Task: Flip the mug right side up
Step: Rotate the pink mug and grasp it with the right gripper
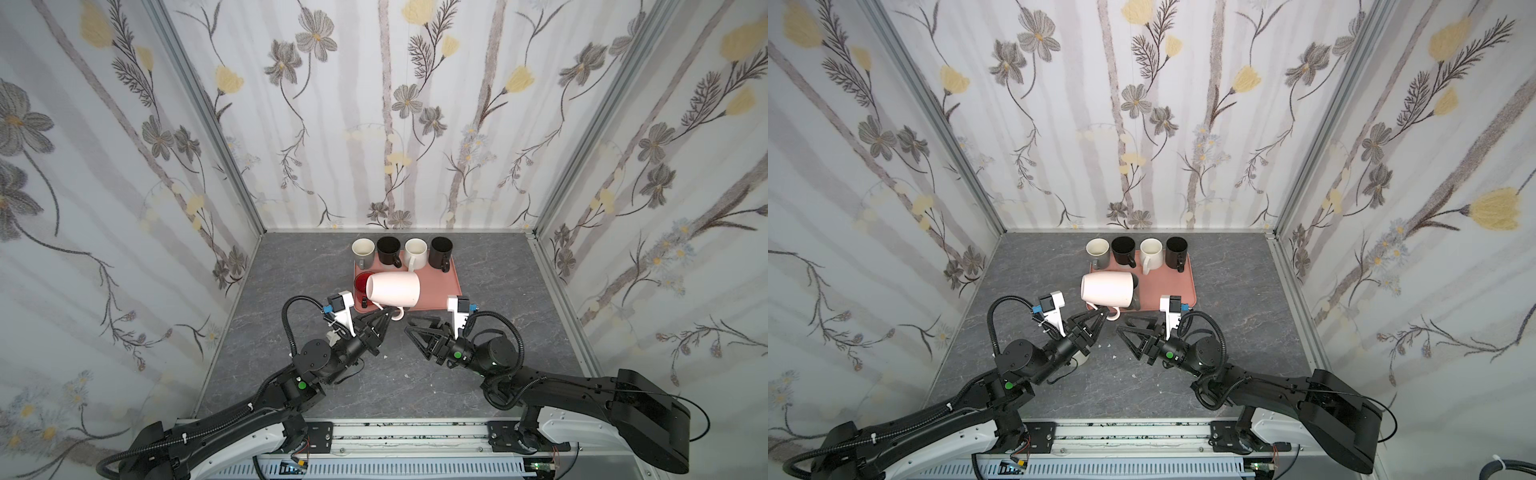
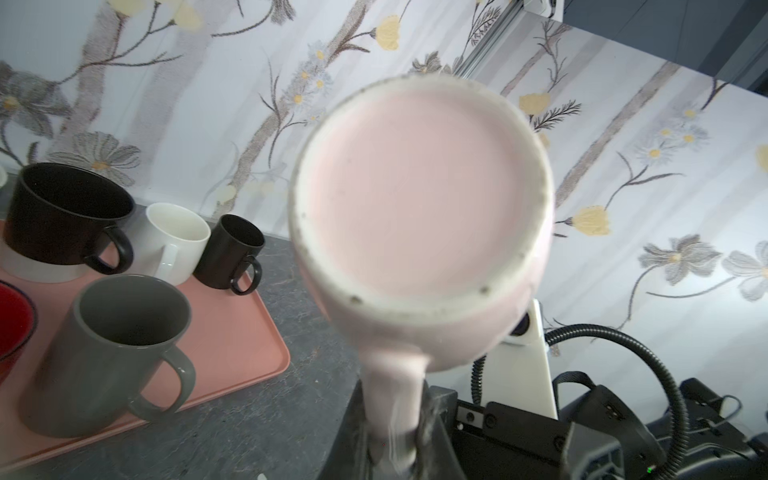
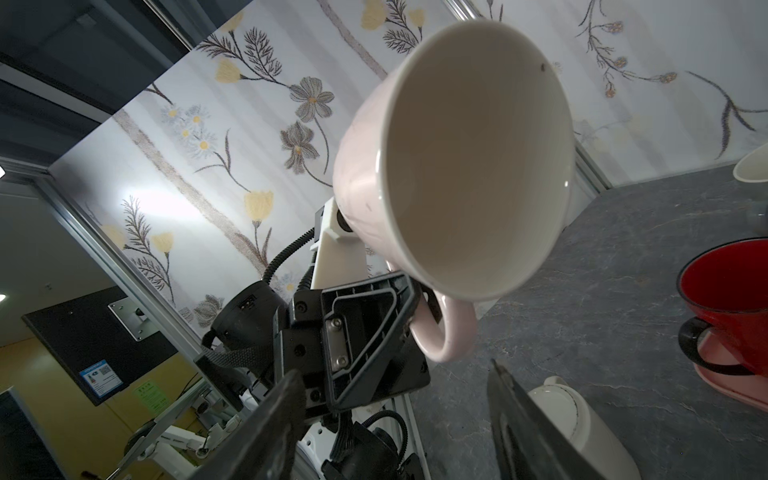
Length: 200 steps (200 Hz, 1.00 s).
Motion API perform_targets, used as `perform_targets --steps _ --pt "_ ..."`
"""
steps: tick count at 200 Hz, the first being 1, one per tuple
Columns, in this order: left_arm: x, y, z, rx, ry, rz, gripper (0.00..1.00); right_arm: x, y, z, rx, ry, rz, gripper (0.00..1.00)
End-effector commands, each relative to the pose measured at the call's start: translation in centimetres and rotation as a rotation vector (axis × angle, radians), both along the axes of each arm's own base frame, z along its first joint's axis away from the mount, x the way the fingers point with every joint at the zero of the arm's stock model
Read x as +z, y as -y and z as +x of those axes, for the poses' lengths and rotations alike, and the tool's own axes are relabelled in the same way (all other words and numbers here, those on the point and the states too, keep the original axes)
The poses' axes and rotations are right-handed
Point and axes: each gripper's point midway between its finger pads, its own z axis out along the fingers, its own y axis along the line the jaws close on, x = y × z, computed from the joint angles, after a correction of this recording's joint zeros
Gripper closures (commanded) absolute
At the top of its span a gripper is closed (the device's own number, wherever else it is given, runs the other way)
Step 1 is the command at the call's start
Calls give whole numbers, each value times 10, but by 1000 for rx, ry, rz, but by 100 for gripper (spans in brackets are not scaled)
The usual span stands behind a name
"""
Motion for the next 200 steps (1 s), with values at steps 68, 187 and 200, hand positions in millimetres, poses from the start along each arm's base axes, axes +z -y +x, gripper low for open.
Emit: perform_targets --steps 68,187,200 --pt "42 3 -22 -135 81 -183 100 40 -3 -8 61 62 144 63" --pt "7 -12 -3 -5 -57 -139 0 -7 21 30 -198 -64 -67 100" --pt "5 -19 -3 20 -58 -127 0 -22 27 39 -256 -98 -164 100"
